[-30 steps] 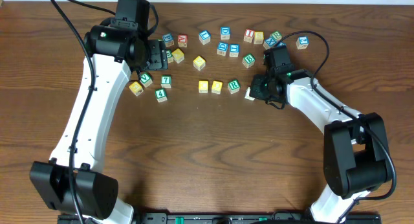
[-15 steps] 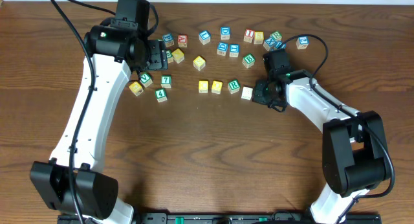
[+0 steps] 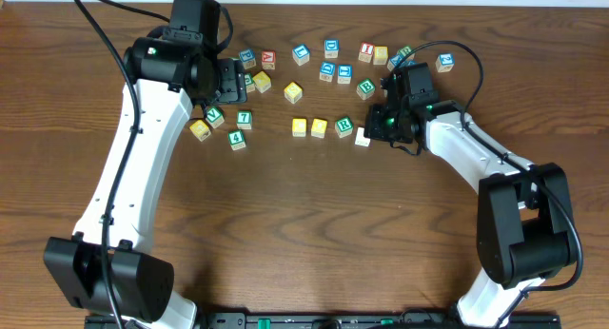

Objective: Spell out CORL

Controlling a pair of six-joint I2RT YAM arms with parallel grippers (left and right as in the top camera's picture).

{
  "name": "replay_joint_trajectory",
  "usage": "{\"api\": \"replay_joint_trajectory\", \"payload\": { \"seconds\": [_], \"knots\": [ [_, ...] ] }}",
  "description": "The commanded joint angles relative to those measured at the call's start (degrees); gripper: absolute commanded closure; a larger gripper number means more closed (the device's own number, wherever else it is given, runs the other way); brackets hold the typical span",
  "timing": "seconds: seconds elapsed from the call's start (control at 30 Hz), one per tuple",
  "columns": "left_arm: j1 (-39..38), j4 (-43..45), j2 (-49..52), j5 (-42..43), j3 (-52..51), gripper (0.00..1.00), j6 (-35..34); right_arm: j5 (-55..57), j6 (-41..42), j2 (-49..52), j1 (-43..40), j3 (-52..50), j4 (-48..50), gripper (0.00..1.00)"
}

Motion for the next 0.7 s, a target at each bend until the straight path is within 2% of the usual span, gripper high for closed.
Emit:
{"api": "replay_joint_trajectory", "payload": {
  "seconds": [0.0, 0.67],
  "knots": [
    [0.02, -0.13, 0.07, -0.44, -0.61, 0.20, 0.31, -4.11, -1.22, -0.98, -0.24, 0.79, -0.11, 0.99],
    [0.02, -0.13, 0.09, -0.42, -0.61, 0.20, 0.31, -2.29, -0.83, 0.72, -2.12, -0.68, -1.18, 0.99]
  ]
}}
